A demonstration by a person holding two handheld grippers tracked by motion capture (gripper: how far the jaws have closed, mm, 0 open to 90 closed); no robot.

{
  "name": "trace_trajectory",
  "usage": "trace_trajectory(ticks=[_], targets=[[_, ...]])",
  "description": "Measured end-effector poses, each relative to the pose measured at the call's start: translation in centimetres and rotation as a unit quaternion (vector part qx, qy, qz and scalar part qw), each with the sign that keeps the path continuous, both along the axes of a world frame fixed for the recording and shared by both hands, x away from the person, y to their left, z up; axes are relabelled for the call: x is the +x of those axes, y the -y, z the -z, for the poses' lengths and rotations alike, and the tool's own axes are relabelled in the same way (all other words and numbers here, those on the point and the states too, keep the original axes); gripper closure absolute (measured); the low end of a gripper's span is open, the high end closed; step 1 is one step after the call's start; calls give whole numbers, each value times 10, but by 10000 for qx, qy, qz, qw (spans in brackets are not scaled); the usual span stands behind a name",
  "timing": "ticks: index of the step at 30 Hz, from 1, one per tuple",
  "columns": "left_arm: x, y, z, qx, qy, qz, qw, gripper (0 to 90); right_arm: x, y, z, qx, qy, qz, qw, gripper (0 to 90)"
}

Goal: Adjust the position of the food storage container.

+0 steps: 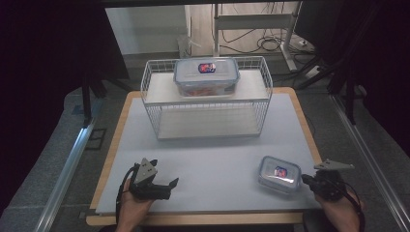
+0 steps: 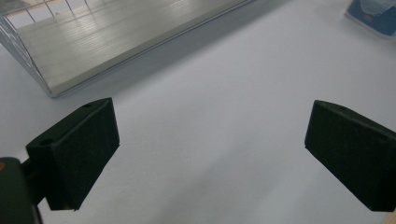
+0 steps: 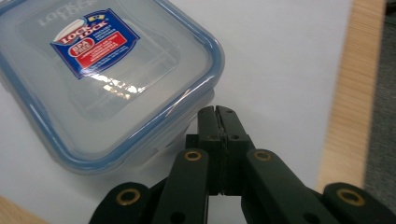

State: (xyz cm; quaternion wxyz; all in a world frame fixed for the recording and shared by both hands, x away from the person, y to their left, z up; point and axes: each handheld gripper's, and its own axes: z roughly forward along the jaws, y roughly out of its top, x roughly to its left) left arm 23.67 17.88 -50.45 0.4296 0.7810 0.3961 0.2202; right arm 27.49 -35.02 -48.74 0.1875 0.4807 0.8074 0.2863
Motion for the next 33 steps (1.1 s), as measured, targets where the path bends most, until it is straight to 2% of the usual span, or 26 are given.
trace_trajectory(ticks=[8,15,33], targets=[[0,1,0,36,-19,8,10000,30,24,-28,6,55,-103,-308,9995,900],[1,0,1,45,-37,4,10000,30,37,-57,6,18,-153,-655,9977,900],[1,0,1,72,-48,-6,10000,30,48,-132,8,-57,-288,-1506,9882,899]])
